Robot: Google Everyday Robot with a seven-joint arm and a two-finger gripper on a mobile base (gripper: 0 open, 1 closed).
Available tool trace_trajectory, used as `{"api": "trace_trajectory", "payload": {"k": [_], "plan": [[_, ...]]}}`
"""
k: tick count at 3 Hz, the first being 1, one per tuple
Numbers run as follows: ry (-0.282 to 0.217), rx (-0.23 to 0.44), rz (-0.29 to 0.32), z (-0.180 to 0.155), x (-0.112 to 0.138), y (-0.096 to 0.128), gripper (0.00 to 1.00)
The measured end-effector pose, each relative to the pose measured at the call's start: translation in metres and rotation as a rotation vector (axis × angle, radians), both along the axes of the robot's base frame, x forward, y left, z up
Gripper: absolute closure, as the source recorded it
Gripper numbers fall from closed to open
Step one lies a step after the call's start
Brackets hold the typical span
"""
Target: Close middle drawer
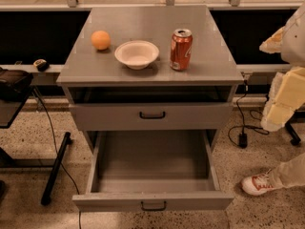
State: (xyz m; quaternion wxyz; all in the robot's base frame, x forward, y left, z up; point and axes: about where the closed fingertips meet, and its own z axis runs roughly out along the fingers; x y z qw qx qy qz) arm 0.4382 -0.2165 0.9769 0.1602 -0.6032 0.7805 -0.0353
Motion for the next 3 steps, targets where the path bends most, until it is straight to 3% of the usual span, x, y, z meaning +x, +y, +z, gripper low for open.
{"api": "trace_trajectory", "payload": {"k": [1, 2, 3], "plan": [[0.000, 0.000, 0.000, 0.000, 0.000, 0.000, 0.00], [0.017, 0.140, 0.024, -0.034, 0.003, 0.010, 0.00], [0.035, 0.317, 0.032, -0.098, -0.011, 0.027, 0.00]]}}
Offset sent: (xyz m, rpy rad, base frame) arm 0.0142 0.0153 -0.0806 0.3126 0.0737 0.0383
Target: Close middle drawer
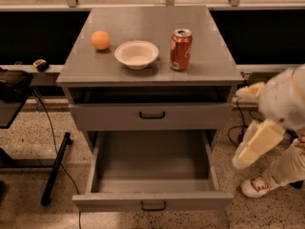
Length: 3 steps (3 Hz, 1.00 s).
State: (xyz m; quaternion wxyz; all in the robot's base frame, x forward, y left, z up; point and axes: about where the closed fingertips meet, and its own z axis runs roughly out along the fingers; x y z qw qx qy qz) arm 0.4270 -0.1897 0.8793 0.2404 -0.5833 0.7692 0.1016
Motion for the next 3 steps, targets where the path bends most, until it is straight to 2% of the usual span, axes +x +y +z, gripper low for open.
{"api": "trace_trajectory", "payload": {"k": [1, 2, 3], "plan": [[0.040, 0.093, -0.023, -0.084, -0.009, 0.010, 0.00], [0.045, 0.197, 0.034, -0.137, -0.014, 0.023, 0.00], [0.018, 0.200, 0.096, -0.145, -0.015, 0.026, 0.00]]}}
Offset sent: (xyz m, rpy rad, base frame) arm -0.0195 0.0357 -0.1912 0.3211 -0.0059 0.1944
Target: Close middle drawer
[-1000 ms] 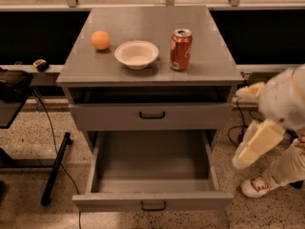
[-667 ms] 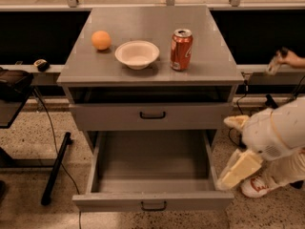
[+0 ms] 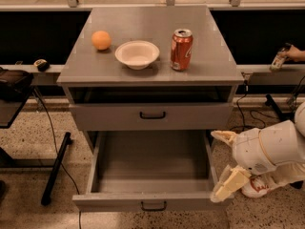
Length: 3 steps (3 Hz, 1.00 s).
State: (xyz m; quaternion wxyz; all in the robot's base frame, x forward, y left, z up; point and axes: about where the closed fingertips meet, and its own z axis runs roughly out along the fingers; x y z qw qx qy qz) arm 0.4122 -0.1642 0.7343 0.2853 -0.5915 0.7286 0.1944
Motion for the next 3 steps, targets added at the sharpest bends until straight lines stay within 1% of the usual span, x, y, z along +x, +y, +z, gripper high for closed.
{"api": "trace_trajectory", "payload": {"k": [1, 2, 3], "plan": [[0.005, 0.043, -0.038, -0.038, -0.002, -0.011, 0.00], [0.008, 0.112, -0.090, -0.132, -0.018, -0.031, 0.00], [0.059, 0.025, -0.031, -0.166, -0.027, -0.037, 0.00]]}}
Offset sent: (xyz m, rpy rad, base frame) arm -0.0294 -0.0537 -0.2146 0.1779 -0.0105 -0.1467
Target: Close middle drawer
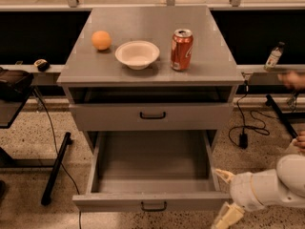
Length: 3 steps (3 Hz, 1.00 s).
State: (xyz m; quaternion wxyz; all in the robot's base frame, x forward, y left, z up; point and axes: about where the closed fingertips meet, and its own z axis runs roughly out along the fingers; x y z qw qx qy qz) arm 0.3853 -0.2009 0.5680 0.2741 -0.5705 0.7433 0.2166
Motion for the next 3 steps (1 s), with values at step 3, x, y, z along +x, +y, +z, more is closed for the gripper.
{"api": "trace_trajectory", "payload": {"k": [3], "plan": [[-0.062, 0.182, 0.150, -0.033, -0.031, 0.044, 0.15]]}}
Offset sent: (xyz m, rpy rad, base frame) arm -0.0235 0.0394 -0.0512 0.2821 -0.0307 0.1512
